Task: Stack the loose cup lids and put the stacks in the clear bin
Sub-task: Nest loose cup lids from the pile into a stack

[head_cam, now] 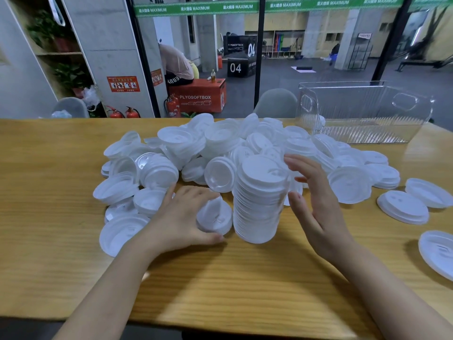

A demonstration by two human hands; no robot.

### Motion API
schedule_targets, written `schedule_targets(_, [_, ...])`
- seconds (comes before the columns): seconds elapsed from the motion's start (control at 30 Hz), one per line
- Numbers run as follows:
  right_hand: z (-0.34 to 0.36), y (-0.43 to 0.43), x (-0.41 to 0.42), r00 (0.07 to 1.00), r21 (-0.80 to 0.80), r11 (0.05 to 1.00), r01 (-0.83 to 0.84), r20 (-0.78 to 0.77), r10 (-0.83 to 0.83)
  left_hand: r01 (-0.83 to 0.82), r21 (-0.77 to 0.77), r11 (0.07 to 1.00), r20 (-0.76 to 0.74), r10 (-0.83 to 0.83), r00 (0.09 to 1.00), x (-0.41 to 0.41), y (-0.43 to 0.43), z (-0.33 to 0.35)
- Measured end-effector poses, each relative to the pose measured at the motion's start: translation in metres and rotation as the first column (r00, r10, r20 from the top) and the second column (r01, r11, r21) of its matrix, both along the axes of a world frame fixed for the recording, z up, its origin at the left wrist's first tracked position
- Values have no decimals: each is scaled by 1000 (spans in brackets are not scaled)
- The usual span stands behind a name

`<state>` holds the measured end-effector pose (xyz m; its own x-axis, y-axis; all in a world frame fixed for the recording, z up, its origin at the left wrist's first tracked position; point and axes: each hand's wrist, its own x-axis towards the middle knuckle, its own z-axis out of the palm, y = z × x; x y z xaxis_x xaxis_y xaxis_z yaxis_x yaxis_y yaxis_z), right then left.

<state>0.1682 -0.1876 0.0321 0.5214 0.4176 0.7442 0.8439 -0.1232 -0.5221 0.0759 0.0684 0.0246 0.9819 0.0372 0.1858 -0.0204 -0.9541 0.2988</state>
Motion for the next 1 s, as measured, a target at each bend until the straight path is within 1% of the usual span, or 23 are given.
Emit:
schedule_targets(0.13, [0, -2, 1, 1000, -7, 1000, 3, 3, -3, -13, -16, 1000, -13, 13, 1000, -1, 0, 2])
schedule_targets(0.2, [0, -3, 2, 1000, -17, 1000, 15, 8, -15, -31, -25, 999, 19, 32, 999, 1, -1, 2])
schedule_targets(0.27, [0, -5, 3, 999, -37, 999, 32, 15, -31, -92, -111, 990, 96, 102, 990, 3, -3, 7])
schedule_targets(0.37, [2, -6, 4, 998, -75, 996, 43, 56, -39, -180, -297, 938, 203, 247, 948, 5, -8, 22])
schedule_targets(0.47, [4, -5, 3, 992, -90, 995, 34, 126, -23, -138, -481, 866, 277, 299, 913, 8, -13, 37])
schedule_targets(0.6, [7, 2, 2, 978, -136, 989, 51, 208, -22, -23, -623, 782, 302, 268, 915, 9, -25, 55])
schedule_targets(0.67, [7, 5, 1, 978, -157, 986, 54, 207, -21, 14, -658, 753, 321, 264, 910, 10, -32, 63])
schedule_targets(0.73, [6, 5, 1, 981, -145, 988, 50, 195, -21, 53, -672, 738, 333, 238, 913, 12, -40, 68])
schedule_targets(0.8, [5, 2, 1, 986, -83, 996, 37, 164, -23, 91, -664, 742, 329, 181, 927, 13, -49, 72])
schedule_targets(0.9, [4, -5, 3, 993, 34, 997, 63, 97, -66, 129, -644, 754, 301, 95, 949, 15, -61, 72])
schedule_targets(1.0, [3, -7, 6, 996, 62, 994, 88, 28, -90, 130, -603, 787, 261, 41, 965, 15, -69, 68])
